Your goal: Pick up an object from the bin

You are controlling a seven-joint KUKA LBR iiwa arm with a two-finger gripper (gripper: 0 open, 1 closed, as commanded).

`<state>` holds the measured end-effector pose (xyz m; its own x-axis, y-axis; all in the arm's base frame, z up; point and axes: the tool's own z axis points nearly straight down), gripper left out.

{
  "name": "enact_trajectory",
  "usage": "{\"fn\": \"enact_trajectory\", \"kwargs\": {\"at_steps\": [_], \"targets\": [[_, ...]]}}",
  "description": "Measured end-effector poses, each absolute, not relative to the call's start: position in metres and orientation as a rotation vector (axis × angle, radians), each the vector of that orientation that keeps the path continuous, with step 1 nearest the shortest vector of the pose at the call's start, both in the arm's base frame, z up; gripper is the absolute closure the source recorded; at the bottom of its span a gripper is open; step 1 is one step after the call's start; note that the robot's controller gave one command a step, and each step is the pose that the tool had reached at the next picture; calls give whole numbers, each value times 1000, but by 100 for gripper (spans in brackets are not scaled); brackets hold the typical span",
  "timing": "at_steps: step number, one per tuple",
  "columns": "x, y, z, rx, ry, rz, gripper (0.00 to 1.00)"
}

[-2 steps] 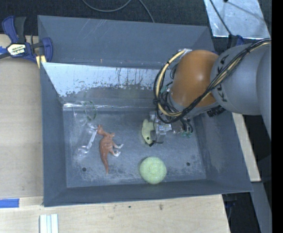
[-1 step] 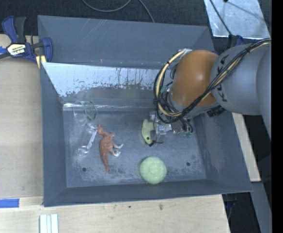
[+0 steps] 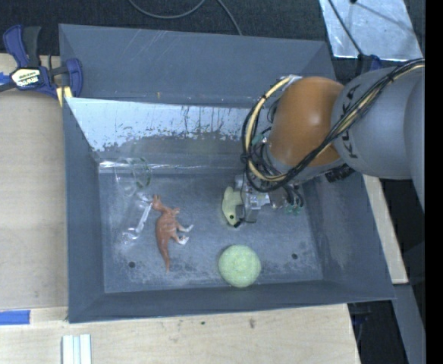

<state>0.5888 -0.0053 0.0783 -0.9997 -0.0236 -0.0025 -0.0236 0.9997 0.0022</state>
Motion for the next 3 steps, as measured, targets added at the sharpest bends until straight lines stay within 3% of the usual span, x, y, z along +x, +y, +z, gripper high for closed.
{"fn": "enact_trajectory", "kwargs": {"at_steps": [2,3], "targets": [[590,-6,111,-37,3134,0,100],[591,-6,116,-37,3133,0,100]]}}
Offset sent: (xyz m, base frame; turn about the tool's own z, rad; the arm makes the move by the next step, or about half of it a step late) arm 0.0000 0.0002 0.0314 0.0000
